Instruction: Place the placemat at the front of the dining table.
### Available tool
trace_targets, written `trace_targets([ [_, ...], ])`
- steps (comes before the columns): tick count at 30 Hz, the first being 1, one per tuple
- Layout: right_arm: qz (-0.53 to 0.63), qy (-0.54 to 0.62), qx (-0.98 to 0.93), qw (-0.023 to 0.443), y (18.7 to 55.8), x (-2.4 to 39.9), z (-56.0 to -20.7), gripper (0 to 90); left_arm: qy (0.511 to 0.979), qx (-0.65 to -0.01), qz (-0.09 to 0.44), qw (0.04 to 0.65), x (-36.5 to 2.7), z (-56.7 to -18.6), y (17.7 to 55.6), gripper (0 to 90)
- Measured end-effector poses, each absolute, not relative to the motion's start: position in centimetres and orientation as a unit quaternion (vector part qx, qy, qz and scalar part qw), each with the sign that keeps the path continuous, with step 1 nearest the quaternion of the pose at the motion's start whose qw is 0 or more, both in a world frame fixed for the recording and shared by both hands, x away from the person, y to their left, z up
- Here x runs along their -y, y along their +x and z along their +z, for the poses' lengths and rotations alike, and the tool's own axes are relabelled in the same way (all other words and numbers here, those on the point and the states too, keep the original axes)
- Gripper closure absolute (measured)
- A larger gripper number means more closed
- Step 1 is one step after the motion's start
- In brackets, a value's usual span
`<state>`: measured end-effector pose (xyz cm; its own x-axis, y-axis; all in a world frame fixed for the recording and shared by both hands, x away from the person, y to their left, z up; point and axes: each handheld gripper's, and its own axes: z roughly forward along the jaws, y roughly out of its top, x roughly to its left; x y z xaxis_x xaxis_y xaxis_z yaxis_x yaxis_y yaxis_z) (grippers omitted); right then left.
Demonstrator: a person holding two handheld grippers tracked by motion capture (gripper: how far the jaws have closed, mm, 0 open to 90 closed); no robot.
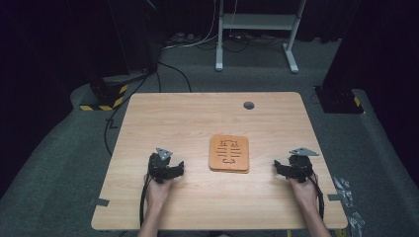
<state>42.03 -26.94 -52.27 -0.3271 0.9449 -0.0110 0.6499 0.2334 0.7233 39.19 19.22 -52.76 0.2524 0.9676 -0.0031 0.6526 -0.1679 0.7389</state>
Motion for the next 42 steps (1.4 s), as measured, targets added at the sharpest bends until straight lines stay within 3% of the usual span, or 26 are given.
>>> trace_targets([
  [7, 0.316, 0.528, -0.757, 0.221, 41.9, 26.7, -52.2, 18.6, 0.728, -0.554, 0.242, 0.322, -19.2, -52.8, 39.2, 18.5],
  [42, 0.312, 0.500, -0.780, 0.210, 42.8, 20.5, -51.8, 25.9, 0.753, -0.519, 0.224, 0.336, -15.0, -52.7, 39.3, 16.1],
])
